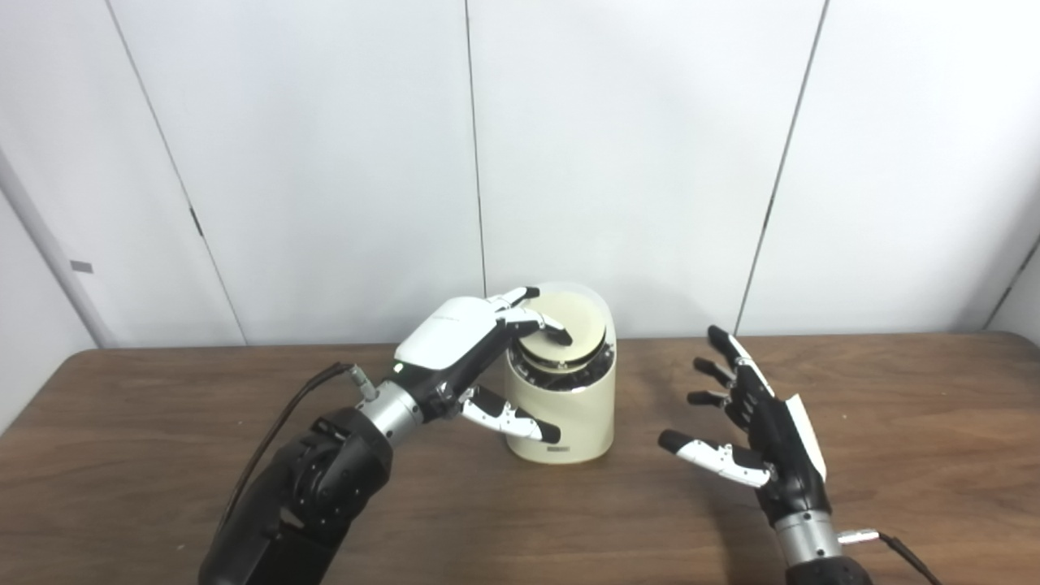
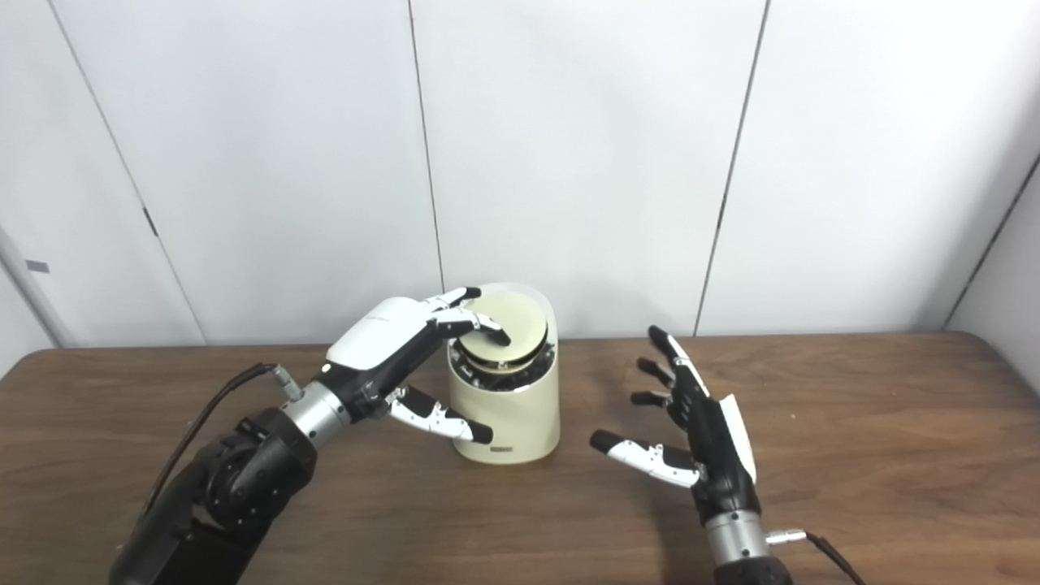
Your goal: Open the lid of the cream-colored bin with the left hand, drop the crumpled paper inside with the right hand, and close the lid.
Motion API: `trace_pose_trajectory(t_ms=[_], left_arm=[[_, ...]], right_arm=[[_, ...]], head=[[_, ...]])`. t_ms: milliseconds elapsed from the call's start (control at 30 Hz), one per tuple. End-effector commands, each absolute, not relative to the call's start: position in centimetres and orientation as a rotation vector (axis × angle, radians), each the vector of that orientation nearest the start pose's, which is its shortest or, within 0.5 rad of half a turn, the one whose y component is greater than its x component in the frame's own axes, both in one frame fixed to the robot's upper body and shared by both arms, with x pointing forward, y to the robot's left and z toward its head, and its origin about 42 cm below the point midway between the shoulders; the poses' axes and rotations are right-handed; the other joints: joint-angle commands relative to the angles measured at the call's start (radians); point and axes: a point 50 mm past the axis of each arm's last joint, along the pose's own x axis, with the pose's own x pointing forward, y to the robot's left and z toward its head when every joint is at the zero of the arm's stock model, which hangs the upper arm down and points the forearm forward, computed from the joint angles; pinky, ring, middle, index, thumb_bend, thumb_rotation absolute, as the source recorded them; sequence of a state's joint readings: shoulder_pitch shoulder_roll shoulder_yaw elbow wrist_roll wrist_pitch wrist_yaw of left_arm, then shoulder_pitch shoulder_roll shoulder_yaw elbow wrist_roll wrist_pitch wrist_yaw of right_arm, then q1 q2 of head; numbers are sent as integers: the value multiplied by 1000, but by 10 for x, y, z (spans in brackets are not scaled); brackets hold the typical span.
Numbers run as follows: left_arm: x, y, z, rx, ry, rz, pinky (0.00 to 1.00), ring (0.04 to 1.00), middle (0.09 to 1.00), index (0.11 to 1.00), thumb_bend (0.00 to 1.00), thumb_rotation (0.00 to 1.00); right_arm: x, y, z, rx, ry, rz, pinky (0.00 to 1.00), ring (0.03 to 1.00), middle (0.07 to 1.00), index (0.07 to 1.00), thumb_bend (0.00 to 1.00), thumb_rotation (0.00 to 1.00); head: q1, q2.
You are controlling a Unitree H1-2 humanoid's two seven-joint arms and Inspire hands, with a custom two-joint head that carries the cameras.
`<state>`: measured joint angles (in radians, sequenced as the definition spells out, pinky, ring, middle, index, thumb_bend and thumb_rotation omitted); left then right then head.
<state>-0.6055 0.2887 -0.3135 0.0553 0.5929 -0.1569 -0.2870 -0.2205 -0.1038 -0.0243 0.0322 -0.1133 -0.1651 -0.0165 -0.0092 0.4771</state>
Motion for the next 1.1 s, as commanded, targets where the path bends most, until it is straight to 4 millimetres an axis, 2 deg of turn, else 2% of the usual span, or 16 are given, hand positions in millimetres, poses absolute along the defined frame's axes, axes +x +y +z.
trace_pose_trajectory(t_ms=[0, 67, 100, 133, 167, 233, 300, 333, 367, 433, 500, 633, 733, 900, 1067], left_arm=[[426, 157, 293, 1062, -680, -489, 952, 971, 799, 776, 926, 310], [426, 156, 293, 1057, -682, -490, 955, 971, 799, 775, 926, 313], [426, 156, 294, 1058, -683, -490, 956, 971, 798, 775, 925, 315], [426, 156, 294, 1059, -684, -489, 958, 970, 798, 775, 925, 317], [426, 156, 293, 1061, -687, -489, 955, 970, 798, 775, 924, 318], [426, 156, 293, 1064, -684, -489, 953, 972, 800, 777, 922, 325], [426, 156, 293, 1065, -682, -489, 958, 973, 800, 777, 923, 332], [426, 156, 293, 1065, -681, -490, 961, 974, 801, 778, 924, 330], [426, 156, 293, 1064, -679, -489, 963, 975, 801, 779, 925, 328], [426, 156, 293, 1062, -678, -489, 970, 977, 802, 781, 925, 326], [426, 156, 293, 1062, -680, -488, 962, 975, 801, 781, 925, 330], [426, 157, 293, 1063, -682, -486, 957, 973, 799, 776, 924, 322], [426, 157, 293, 1068, -681, -486, 952, 972, 798, 776, 922, 322], [426, 157, 293, 1064, -680, -487, 943, 971, 797, 775, 920, 318], [426, 157, 293, 1066, -678, -487, 945, 970, 796, 772, 922, 322]], right_arm=[[355, -236, 183, -226, -389, 60, 758, 909, 984, 943, 967, 346], [354, -236, 184, -220, -400, 42, 757, 908, 997, 948, 979, 352], [354, -234, 185, -206, -423, 17, 699, 851, 956, 901, 940, 312], [353, -232, 186, -197, -443, -4, 605, 759, 880, 826, 842, 197], [353, -231, 187, -195, -455, -17, 591, 739, 856, 801, 807, 158], [354, -233, 186, -199, -435, -1, 633, 768, 873, 814, 817, 179], [356, -236, 182, -198, -404, 27, 758, 881, 964, 897, 948, 307], [356, -237, 182, -201, -399, 32, 773, 891, 976, 912, 971, 326], [355, -236, 183, -206, -403, 22, 770, 889, 979, 915, 984, 338], [353, -233, 187, -210, -414, 1, 708, 810, 904, 845, 902, 285], [351, -231, 190, -221, -405, 8, 690, 775, 876, 825, 871, 264], [354, -235, 186, -221, -395, 22, 710, 849, 953, 926, 933, 321], [353, -232, 188, -219, -426, -11, 671, 782, 881, 840, 845, 221], [354, -233, 187, -225, -410, -14, 690, 810, 917, 883, 879, 278], [352, -230, 191, -230, -414, -17, 657, 749, 870, 813, 843, 235]], head=[[0, 1], [1, 3], [1, 3], [2, 3], [2, 3], [0, 2], [0, 3], [0, 3], [2, 3], [3, 4], [2, 4], [2, 4], [2, 6], [2, 5], [1, 6]])
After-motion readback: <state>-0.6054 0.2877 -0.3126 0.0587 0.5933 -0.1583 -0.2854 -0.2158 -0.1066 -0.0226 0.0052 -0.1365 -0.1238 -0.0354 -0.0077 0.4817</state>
